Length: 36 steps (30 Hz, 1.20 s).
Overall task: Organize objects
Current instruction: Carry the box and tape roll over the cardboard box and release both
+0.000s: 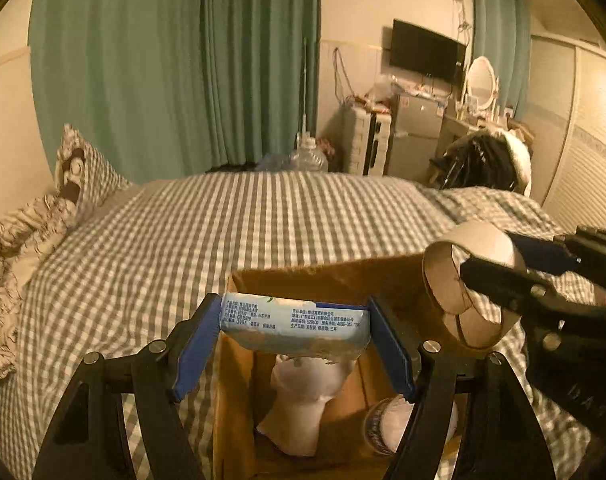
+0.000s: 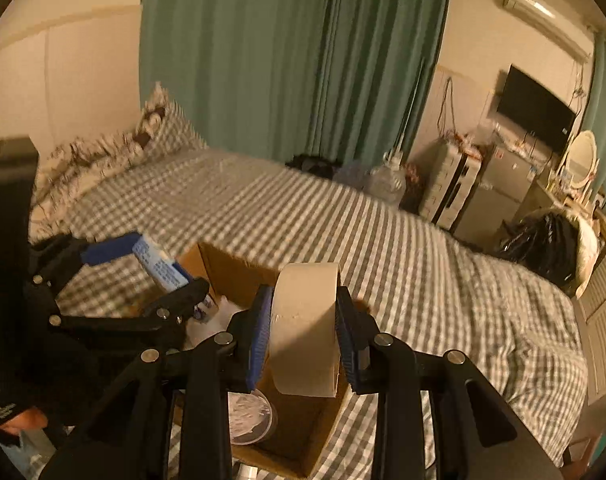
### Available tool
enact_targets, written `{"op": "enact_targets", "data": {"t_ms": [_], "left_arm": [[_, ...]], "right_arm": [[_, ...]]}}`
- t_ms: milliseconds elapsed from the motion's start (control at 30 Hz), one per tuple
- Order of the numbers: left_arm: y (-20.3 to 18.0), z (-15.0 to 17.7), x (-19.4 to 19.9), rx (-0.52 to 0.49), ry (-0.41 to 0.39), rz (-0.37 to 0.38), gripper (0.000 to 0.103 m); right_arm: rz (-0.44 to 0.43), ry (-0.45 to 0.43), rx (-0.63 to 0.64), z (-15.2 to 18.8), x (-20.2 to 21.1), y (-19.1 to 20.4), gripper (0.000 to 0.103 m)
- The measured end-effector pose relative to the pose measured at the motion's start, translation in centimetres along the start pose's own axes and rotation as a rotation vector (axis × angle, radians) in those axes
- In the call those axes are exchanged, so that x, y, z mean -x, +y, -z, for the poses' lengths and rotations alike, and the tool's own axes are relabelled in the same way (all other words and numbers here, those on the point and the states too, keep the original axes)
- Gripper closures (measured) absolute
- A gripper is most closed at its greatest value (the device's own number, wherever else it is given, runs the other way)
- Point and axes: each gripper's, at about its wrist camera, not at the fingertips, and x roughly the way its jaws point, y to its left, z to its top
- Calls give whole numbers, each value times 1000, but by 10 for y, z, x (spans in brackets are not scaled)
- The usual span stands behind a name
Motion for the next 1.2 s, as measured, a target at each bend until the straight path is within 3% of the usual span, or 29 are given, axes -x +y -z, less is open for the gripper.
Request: {"op": "enact_targets", "data": {"t_ms": [267, 433, 467, 500, 567, 600, 933, 1200], "left_arm": [[7, 12, -24, 23, 56, 20, 28], [10, 11, -17, 66, 72, 30, 20], [10, 10, -14, 71, 69, 25, 14], [11, 9, -9, 76, 59, 11, 10], [12, 6, 2, 73, 43, -3, 0], [12, 5, 8, 73, 34, -5, 0], [25, -7, 99, 64, -71, -26, 0], [30, 46, 133, 42, -24, -103, 0]], "right_arm": [[-30, 47, -4, 14, -33, -1, 73], [-36, 33, -21, 11, -26, -2, 71], [-24, 24, -28, 10, -21, -3, 63], [-16, 18, -33, 9, -17, -4, 47], [3, -10, -50, 6, -3, -7, 32], [7, -24, -60, 5, 6, -9, 28], [53, -123, -92, 2, 109, -18, 17], [60, -71, -80, 52, 143, -8, 15]]}}
